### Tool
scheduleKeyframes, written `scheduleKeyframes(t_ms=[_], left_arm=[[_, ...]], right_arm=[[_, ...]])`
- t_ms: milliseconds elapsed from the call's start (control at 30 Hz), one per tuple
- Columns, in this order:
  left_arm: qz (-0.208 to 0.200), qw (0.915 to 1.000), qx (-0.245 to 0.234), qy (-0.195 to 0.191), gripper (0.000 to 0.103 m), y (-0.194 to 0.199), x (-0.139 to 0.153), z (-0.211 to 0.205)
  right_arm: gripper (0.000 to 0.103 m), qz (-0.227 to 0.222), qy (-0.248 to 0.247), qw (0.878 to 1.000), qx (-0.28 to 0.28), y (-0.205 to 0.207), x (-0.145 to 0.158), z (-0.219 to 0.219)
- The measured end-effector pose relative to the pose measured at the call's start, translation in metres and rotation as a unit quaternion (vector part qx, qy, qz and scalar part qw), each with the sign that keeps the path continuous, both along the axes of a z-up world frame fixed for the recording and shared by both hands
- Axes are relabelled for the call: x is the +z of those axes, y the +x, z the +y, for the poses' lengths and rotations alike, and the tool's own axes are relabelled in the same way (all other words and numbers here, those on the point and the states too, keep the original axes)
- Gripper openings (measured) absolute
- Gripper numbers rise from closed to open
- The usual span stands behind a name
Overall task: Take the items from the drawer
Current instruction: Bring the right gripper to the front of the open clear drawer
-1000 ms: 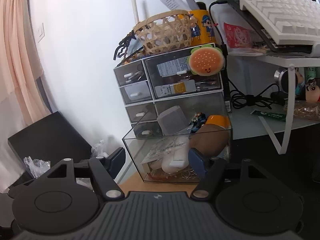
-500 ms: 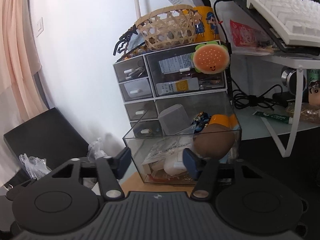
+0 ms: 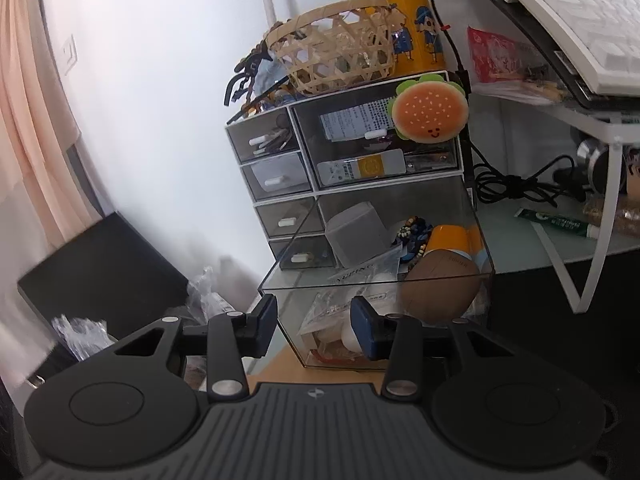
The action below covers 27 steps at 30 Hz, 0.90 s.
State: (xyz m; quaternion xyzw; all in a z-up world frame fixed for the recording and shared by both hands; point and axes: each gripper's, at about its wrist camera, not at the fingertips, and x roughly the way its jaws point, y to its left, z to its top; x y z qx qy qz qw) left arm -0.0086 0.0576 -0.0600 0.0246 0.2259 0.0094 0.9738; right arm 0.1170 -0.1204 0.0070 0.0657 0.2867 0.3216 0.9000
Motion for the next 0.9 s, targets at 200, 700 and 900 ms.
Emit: scheduleKeyframes(t_ms=[200, 700, 900], left_arm=[[-0.004, 0.9999, -0.007, -0.013, 0.103, -0.003, -0.001, 0.003], [-0.006, 0.9996, -0.014, -0.025, 0.103, -0.002, -0.002, 0.006], [-0.006, 0.9996, -0.015, -0.025, 0.103, -0.001, -0.002, 0.006]], right_arm=[[0.042, 0.004, -0.031, 0.999, -0.005, 0.009, -0.002, 0.006], [0.041, 0.013, -0.082, 0.997, -0.004, 0.037, 0.005, 0.024], [0.041, 0.013, -0.093, 0.995, -0.018, 0.049, 0.003, 0.023]])
